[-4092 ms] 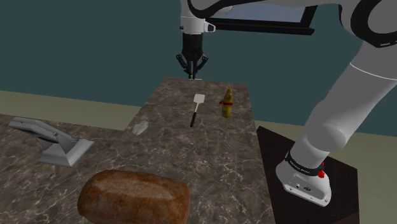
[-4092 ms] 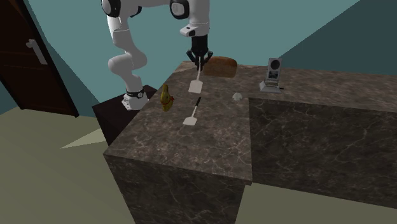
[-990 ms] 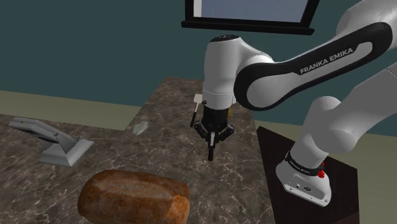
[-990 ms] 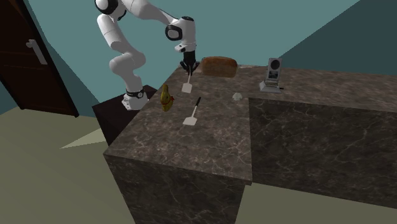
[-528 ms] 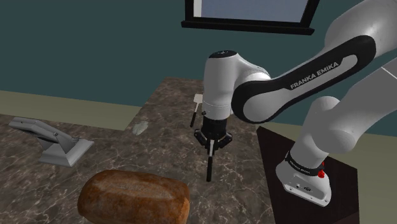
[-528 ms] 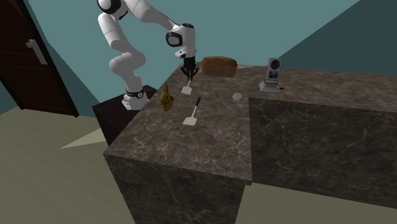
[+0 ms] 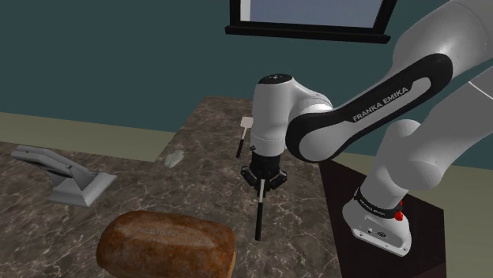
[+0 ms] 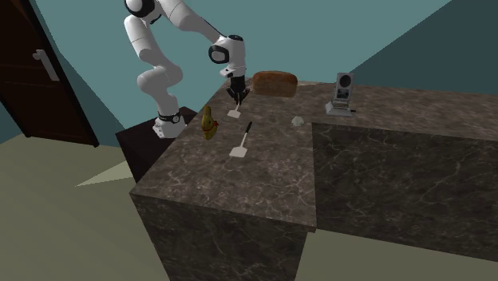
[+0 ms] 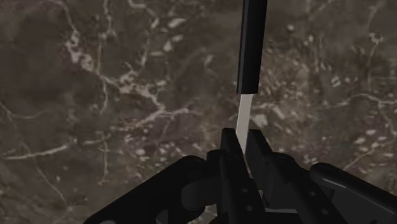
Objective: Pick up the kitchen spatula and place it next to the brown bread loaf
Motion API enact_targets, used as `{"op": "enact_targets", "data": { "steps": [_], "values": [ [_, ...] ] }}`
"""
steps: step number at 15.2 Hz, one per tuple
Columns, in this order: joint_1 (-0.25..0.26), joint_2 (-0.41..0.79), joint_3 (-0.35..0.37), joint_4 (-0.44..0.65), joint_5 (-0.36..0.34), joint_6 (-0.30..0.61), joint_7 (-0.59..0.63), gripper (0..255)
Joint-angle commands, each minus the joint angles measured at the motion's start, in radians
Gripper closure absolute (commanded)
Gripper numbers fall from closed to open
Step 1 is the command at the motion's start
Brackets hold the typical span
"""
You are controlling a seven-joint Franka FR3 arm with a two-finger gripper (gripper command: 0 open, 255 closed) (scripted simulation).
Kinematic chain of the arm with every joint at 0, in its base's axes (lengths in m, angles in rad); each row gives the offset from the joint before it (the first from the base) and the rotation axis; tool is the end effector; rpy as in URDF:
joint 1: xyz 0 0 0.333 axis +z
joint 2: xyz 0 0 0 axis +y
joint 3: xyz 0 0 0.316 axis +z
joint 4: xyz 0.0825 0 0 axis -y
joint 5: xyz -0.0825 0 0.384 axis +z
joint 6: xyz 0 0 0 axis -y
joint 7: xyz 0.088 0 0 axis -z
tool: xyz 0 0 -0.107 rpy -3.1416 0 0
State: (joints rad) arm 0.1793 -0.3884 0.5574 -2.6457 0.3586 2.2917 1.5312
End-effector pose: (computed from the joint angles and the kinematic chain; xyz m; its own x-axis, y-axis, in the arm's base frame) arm 0.2979 0.2674 0.3507 0.4807 -0.8744 -0.0663 -0.8763 -0.4818 0.0007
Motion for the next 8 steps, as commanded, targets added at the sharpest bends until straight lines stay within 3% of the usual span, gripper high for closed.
{"op": "enact_targets", "data": {
  "steps": [1, 3, 4, 8],
  "values": [
    [0.0, 0.001, 0.0, 0.0, 0.0, 0.001, 0.0, 255],
    [0.0, 0.0, 0.0, 0.0, 0.0, 0.001, 0.0, 255],
    [0.0, 0.0, 0.0, 0.0, 0.0, 0.001, 0.0, 0],
    [0.0, 0.0, 0.0, 0.0, 0.0, 0.001, 0.0, 0]
  ]
}}
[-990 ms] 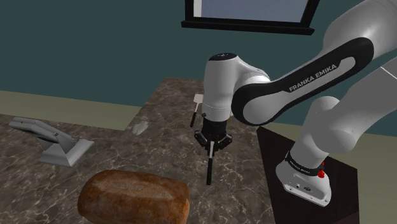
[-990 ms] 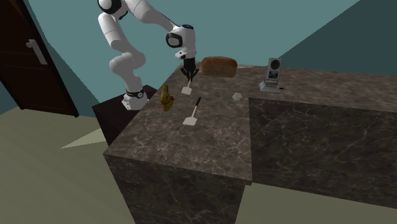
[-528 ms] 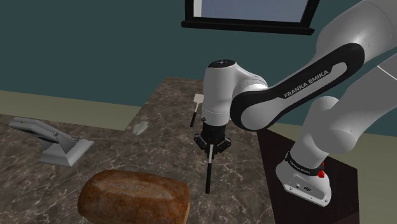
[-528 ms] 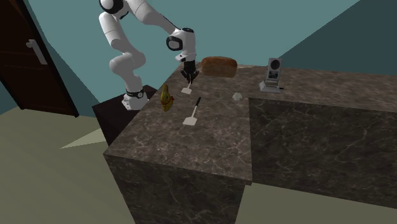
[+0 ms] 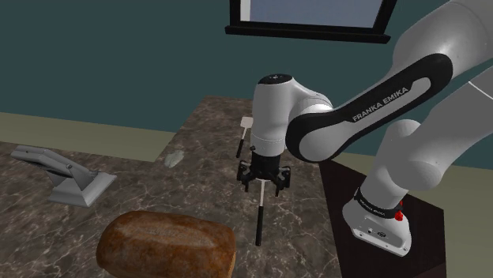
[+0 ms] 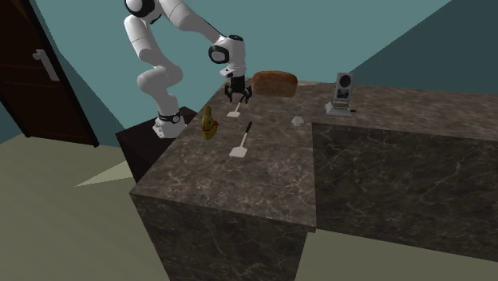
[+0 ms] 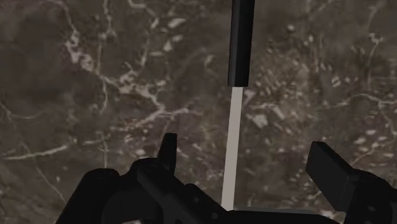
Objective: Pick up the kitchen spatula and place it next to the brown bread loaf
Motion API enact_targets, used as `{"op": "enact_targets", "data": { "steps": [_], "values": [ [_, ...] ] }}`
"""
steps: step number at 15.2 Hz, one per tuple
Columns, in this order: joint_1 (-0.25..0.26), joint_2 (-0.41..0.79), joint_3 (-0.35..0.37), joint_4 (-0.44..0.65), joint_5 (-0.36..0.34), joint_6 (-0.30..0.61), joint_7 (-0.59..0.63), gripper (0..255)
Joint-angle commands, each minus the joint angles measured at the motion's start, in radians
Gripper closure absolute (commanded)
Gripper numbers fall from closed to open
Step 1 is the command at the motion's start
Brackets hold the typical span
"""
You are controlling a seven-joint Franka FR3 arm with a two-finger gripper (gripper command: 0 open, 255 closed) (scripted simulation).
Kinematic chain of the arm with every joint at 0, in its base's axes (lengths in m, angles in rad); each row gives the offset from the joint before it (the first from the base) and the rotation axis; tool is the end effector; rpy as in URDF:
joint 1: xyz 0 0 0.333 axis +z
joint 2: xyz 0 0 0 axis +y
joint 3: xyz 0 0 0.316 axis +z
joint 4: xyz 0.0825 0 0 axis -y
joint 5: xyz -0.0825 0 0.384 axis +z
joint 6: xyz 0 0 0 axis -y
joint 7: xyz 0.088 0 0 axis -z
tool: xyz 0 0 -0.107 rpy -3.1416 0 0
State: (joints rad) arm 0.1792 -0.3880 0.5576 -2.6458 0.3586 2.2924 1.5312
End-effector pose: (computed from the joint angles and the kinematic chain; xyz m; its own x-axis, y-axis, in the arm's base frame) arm 0.2979 0.2675 0.3506 0.4807 -0.8744 -0.0663 -0.8763 -0.4818 0.0005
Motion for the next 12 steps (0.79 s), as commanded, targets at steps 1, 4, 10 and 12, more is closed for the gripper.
{"op": "enact_targets", "data": {
  "steps": [1, 4, 10, 12],
  "values": [
    [0.0, 0.0, 0.0, 0.0, 0.0, 0.0, 0.0, 0],
    [0.003, -0.074, -0.035, 0.052, -0.006, -0.125, -0.006, 0],
    [0.003, -0.09, -0.045, 0.067, -0.009, -0.157, -0.007, 0],
    [0.003, -0.09, -0.045, 0.067, -0.009, -0.157, -0.007, 0]
  ]
}}
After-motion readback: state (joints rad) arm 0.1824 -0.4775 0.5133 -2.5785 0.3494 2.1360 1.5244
